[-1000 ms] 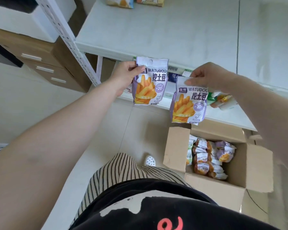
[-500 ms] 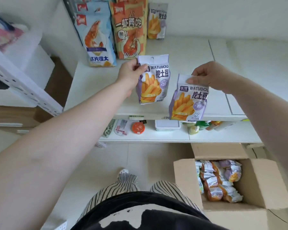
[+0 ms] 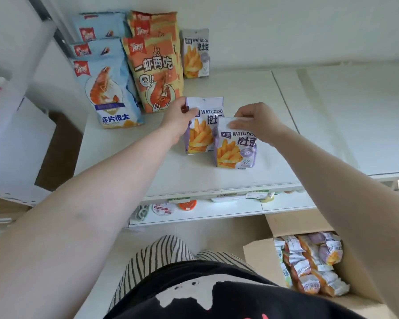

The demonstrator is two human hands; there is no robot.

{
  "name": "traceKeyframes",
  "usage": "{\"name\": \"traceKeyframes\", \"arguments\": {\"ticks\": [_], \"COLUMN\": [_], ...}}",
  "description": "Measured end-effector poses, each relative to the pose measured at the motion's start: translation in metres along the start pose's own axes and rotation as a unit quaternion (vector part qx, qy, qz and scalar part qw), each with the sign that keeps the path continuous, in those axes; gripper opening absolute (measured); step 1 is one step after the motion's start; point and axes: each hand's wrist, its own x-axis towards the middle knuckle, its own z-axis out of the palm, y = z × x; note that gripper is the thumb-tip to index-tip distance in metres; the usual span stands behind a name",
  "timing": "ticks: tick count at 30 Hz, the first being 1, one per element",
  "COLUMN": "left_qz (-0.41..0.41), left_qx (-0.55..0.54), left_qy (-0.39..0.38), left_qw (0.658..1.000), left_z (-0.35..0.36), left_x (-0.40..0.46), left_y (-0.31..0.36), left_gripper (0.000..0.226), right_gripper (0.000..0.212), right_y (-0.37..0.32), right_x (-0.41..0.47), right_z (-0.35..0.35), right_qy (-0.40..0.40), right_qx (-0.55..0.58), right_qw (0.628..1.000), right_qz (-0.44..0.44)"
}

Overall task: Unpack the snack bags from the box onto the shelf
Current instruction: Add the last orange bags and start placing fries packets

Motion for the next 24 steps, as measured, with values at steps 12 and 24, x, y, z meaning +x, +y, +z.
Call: {"name": "traceKeyframes", "arguments": {"ticks": [12, 24], "left_qz": [0.161, 0.126], "left_qx": [0.252, 0.145], "left_qy": [-0.098, -0.130], "left_qw": [0.949, 0.973], "left_z": [-0.034, -0.026], "left_x": [0.040, 0.040], "left_y": [0.020, 0.011], "left_gripper": [0.016, 0.018], "right_gripper": [0.019, 0.029], "right_y": [0.000, 0.000], "right_x": [0.031, 0.034], "right_z": [0.032, 0.051], "right_qy": [0.027, 0.135], "right_qx": [-0.002, 0.005], "right_qw": [1.000, 0.988], "right_qz": [-0.014, -0.072]}}
